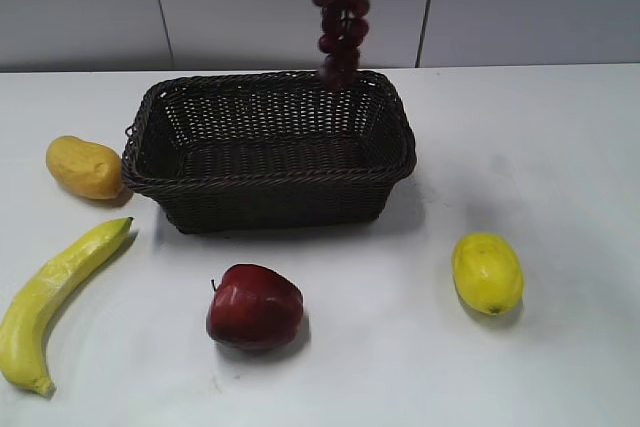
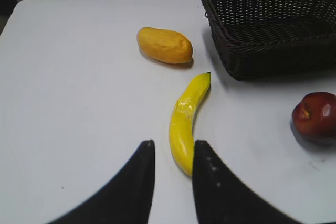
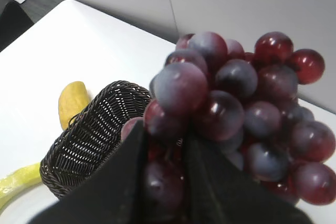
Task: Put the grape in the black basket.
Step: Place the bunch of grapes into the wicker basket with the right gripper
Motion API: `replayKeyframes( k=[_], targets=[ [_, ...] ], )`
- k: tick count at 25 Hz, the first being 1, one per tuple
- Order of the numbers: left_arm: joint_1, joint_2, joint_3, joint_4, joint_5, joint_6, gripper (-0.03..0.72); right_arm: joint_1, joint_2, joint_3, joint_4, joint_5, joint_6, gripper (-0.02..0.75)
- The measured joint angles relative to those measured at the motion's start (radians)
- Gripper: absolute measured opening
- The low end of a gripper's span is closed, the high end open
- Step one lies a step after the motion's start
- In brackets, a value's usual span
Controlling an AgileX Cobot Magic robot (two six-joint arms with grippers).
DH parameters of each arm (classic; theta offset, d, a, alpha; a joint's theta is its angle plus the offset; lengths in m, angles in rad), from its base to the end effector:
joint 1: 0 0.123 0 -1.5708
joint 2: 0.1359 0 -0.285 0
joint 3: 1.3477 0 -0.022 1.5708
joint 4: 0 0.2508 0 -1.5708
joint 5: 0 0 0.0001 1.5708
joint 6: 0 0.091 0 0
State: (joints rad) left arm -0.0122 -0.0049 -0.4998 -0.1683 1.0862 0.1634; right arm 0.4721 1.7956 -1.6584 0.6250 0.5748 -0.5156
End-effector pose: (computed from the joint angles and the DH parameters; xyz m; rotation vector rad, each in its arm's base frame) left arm -0.0074 -0.0134 0.2761 0.1910 2.0462 -0.1084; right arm 0.3666 0.2197 0.3551 -0.6617 2.0341 0.6382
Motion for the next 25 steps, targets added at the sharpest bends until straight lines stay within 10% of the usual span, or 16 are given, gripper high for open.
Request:
replayKeyframes(
  k=[17,22,25],
  targets=[
    [0.0,0.0,0.0,0.0,0.0,0.001,0.235,0.121,0.355,0.0,-0.012,-0.084,-0.095,0.167],
    [0.0,0.0,0.0,0.0,0.0,0.001,0.235,0.121,0.352,-0.001,-0.024,-0.091,-0.098,0.566],
    [0.0,0.0,0.0,0.0,0.0,-0.001,0.235,0.121,0.318,-0.001,-0.056,-0.074,-0.098,0.609]
  ],
)
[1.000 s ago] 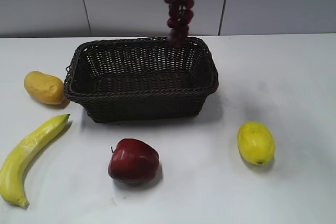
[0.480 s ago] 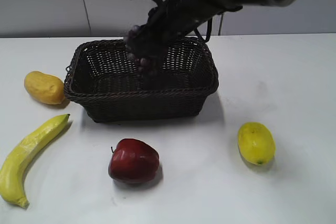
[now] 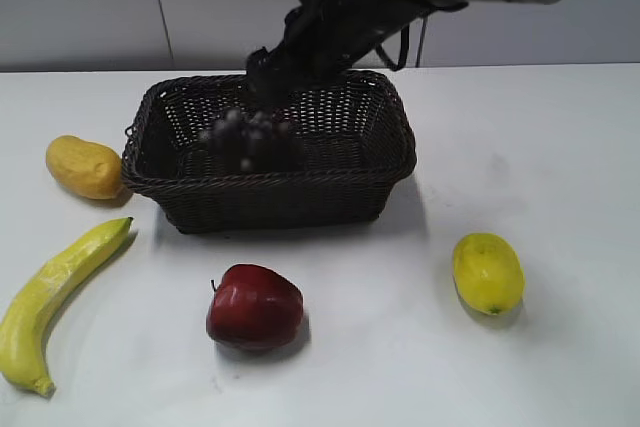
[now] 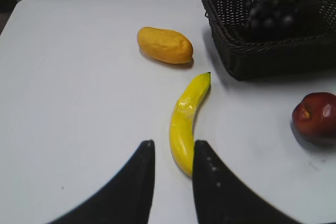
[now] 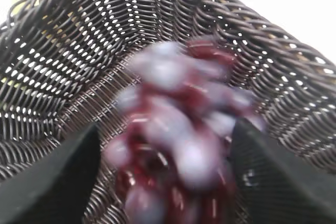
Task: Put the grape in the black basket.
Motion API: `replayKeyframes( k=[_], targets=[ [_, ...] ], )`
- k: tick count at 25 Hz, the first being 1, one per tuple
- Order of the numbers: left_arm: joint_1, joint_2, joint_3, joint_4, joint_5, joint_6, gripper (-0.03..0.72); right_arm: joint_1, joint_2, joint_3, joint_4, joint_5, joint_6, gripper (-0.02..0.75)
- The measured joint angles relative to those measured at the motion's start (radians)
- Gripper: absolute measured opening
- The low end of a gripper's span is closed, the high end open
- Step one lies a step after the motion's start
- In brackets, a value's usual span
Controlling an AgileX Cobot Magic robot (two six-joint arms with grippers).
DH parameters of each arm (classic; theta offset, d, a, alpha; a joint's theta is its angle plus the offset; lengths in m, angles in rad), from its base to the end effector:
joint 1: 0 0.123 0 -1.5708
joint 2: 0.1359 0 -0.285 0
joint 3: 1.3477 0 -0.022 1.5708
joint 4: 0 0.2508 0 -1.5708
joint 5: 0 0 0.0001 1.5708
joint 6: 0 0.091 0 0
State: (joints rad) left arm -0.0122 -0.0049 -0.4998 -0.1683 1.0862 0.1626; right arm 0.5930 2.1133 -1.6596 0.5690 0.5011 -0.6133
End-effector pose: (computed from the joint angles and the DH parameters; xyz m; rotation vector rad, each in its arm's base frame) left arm -0.0074 -0.0134 0.2761 0.1902 2.0463 -0.1089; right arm 0.3866 0.2890 0.2125 -0.9379 2.2120 0.5433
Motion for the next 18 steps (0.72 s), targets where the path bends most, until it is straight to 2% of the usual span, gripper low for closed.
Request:
replayKeyframes(
  k=[7,11,15,18],
  targets=[
    [0.0,0.0,0.0,0.0,0.0,0.002,0.235,0.0,-0.196,-0.003,-0.139,0.142,0.095,0.609],
    [0.0,0.0,0.0,0.0,0.0,0.001,0.235,0.0,-0.32,-0.005,-0.256,0.333,0.234,0.607],
    [0.0,0.0,0.0,0.0,0.0,0.001,0.235,0.0,-0.427,-0.005,-0.399,0.557,0.489,0.6],
    [0.0,0.0,0.0,0.0,0.0,0.001,0.235,0.0,-0.478,-0.003,-0.493,0.68,0.592,0.595]
  ],
)
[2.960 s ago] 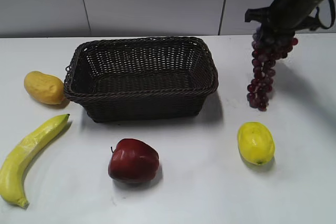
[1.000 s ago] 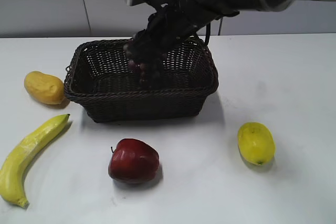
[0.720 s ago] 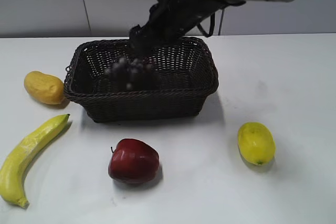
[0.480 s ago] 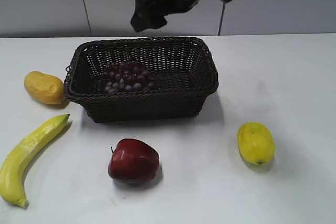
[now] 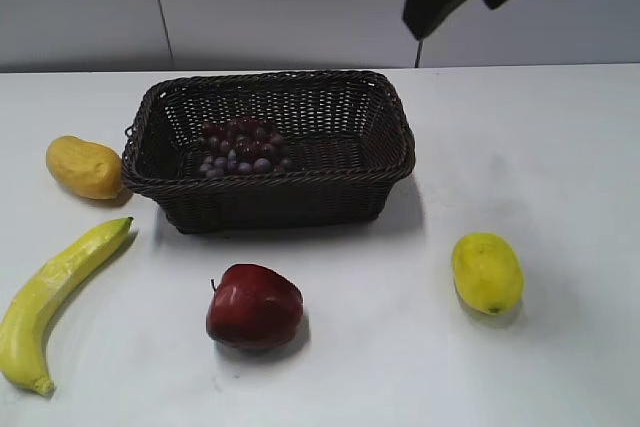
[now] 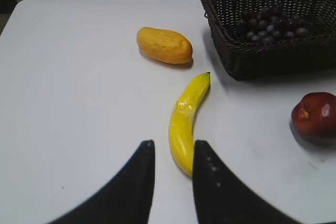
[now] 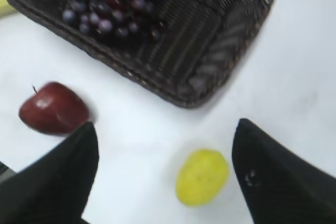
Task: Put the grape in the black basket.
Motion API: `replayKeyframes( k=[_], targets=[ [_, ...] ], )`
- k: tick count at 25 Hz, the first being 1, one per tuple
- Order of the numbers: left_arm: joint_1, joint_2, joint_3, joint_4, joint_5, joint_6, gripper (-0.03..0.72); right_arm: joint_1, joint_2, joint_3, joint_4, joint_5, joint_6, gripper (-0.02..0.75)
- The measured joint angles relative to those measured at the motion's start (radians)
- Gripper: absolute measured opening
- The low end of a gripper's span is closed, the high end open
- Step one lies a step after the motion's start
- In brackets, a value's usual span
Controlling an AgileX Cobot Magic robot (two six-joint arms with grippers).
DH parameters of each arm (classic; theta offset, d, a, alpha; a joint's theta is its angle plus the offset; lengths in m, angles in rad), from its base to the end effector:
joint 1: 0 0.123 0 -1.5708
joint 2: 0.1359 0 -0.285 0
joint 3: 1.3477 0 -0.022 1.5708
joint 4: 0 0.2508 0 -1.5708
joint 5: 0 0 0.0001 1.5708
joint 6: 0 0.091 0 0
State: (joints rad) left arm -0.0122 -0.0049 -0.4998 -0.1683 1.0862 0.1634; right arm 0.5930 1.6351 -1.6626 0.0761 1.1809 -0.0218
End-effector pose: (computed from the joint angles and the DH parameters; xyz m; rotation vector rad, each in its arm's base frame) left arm -0.0074 -0.0134 0.2761 0.1910 2.0462 -0.1084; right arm 0.2843 0.1993 0.3734 -0.7924 2.5434 0.2930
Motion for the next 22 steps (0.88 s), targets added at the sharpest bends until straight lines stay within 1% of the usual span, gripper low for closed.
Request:
replayKeyframes(
  k=[2,5,12,17,22],
  targets=[
    [0.0,0.0,0.0,0.0,0.0,0.001,0.235,0.0,-0.034,0.021,-0.046,0.018,0.027,0.595],
    [0.0,0.0,0.0,0.0,0.0,0.0,0.235,0.0,-0.109,0.108,-0.062,0.023,0.046,0.594],
    [0.0,0.0,0.0,0.0,0.0,0.001,0.235,0.0,-0.385,0.459,-0.062,0.01,0.074,0.594],
    [0.0,0.0,0.0,0.0,0.0,0.0,0.235,0.0,-0.605,0.714,-0.062,-0.079,0.107,0.594],
    [0.0,0.0,0.0,0.0,0.0,0.0,0.235,0.0,-0.858,0.91,-0.076,-0.18,0.121,0.594]
  ],
)
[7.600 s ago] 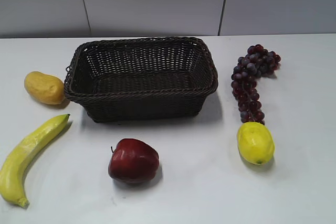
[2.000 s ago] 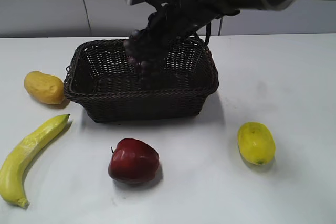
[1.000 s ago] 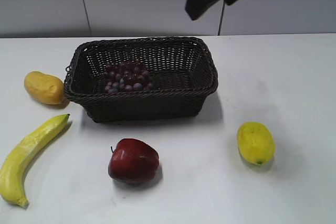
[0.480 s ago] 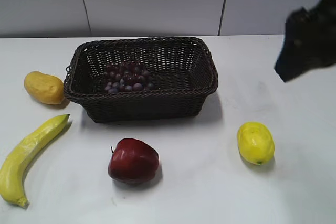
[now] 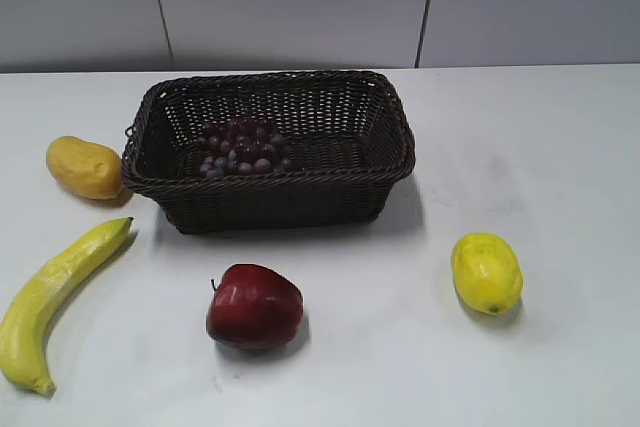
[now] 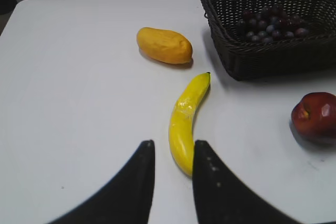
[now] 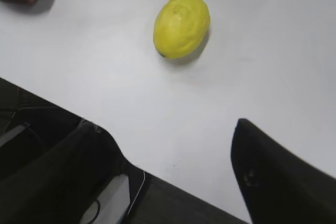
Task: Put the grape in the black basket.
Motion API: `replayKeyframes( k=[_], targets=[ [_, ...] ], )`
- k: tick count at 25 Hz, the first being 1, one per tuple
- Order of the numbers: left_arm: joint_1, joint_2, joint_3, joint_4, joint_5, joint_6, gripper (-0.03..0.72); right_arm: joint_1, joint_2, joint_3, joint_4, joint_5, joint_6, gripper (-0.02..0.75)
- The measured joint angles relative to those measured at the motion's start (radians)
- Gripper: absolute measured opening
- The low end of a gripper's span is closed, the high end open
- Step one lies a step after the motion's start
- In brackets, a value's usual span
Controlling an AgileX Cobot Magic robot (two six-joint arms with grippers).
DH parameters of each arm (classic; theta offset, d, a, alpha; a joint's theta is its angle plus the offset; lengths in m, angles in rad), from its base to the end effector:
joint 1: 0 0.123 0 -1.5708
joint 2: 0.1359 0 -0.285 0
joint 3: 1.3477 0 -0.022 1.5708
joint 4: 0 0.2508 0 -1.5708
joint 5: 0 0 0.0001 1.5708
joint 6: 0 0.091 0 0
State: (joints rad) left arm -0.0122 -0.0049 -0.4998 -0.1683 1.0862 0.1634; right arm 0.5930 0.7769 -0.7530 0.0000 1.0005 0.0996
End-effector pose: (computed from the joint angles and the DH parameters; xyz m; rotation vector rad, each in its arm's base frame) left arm -0.0074 -0.0134 0.2761 0.1910 2.0462 -0.1084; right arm 0.1065 0.0718 0.3129 -0.6181 2.4545 0.2816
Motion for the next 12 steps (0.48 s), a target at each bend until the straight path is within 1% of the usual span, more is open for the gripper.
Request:
replayKeyframes(
  k=[3,6,12],
  targets=[
    [0.0,0.0,0.0,0.0,0.0,0.0,0.235,0.0,-0.143,0.091,-0.008,-0.045,0.002,0.594],
    [0.0,0.0,0.0,0.0,0.0,0.0,0.235,0.0,-0.26,0.159,-0.011,-0.058,0.015,0.594],
    [0.0,0.0,0.0,0.0,0.0,0.0,0.235,0.0,-0.394,0.227,-0.014,-0.058,0.041,0.593]
  ],
)
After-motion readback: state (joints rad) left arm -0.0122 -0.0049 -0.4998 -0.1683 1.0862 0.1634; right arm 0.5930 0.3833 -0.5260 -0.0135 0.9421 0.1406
